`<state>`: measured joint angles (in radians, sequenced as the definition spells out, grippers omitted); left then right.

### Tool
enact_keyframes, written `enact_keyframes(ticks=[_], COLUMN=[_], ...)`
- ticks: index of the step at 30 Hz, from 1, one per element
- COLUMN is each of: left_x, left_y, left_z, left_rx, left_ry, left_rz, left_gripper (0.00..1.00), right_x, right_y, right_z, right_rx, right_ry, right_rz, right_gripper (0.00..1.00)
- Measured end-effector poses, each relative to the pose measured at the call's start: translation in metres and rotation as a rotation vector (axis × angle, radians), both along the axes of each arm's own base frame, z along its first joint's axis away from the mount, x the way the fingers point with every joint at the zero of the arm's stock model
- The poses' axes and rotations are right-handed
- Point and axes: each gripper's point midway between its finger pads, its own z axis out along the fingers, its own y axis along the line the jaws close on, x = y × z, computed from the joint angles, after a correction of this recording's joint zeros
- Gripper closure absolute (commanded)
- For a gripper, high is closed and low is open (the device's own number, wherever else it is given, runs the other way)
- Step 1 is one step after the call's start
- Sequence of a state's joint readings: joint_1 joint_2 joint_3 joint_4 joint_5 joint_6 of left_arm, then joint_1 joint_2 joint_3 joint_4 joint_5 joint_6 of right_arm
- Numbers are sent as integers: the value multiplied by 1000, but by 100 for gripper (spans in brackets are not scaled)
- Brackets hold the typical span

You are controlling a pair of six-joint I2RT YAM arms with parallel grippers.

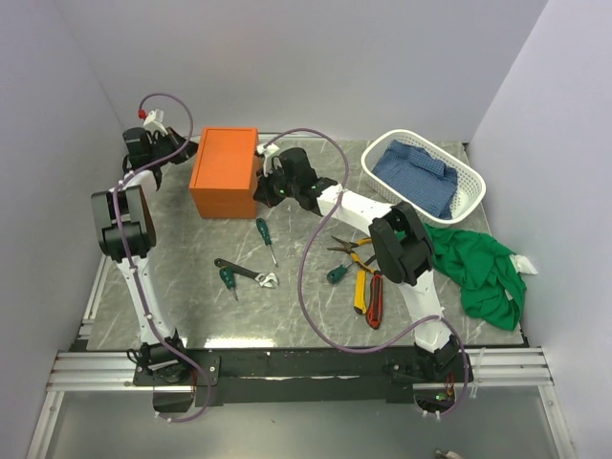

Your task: Sort the tools into containers

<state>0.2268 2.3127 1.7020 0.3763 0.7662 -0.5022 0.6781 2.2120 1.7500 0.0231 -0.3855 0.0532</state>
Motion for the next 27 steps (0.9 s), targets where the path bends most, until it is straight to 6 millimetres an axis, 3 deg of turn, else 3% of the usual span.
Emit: enact_keyframes(ticks=[10,16,21,27], left_x=[15,50,63,59], left_y=[-2,7,5,-19], left_z=[-1,12,-10,-19], left_rx=[3,-28,-68,-125], left_ry=[3,-110,-123,-97], left_rz=[63,136,148,118], left_gripper=[98,99,97,95], right_x=[-6,-33,-41,-39], right_y=[3,3,5,7], right_z=[0,-15,-18,-16], right_rx=[8,7,11,11], right_ry=[10,78,96,85], right_rz=[29,98,128,121], right_gripper=[100,99,99,98])
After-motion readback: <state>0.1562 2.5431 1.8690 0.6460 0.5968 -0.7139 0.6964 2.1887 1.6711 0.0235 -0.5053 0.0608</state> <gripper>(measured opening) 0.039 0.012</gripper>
